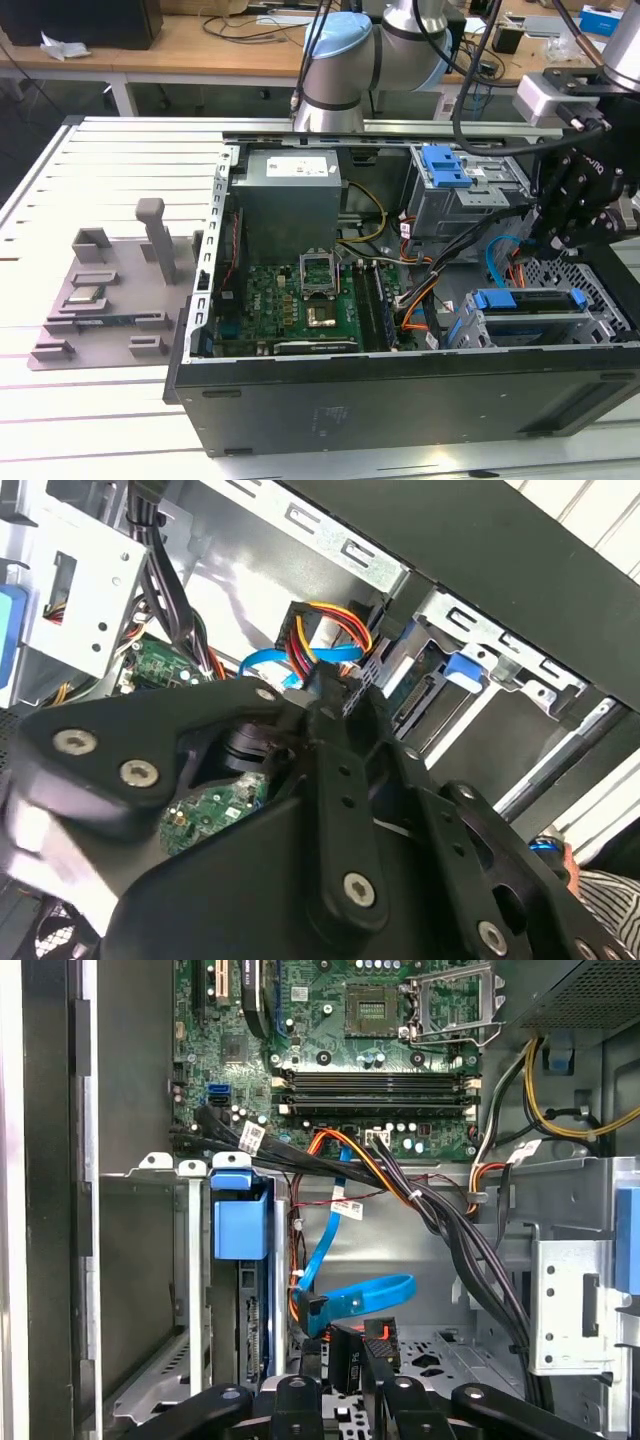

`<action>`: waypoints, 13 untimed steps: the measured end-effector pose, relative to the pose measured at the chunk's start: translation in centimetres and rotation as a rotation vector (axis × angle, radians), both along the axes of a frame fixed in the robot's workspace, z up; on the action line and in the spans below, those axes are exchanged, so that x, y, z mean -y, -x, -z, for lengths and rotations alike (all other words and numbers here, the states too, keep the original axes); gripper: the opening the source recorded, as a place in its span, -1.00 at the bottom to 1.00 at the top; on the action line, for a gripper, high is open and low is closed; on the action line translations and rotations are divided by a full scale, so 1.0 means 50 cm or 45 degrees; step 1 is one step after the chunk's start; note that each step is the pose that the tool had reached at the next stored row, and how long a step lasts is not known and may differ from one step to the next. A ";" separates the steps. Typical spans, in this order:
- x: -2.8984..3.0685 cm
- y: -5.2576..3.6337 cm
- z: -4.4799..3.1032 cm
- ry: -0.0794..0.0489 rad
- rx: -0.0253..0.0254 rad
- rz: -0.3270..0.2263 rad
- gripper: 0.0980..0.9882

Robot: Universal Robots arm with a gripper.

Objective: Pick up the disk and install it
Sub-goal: 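Insert the first disk wire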

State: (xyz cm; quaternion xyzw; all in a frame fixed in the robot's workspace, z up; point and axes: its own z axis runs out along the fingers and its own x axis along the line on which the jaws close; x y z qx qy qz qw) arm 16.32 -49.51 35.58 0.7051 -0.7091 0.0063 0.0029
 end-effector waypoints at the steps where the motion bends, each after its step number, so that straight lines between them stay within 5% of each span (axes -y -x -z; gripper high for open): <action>1: 0.000 0.000 0.000 0.000 0.0000 0.000 -0.84; 7: 0.001 0.000 0.002 0.000 0.0000 0.000 -0.84; 13: 0.031 0.000 0.002 0.000 0.0000 0.000 -0.84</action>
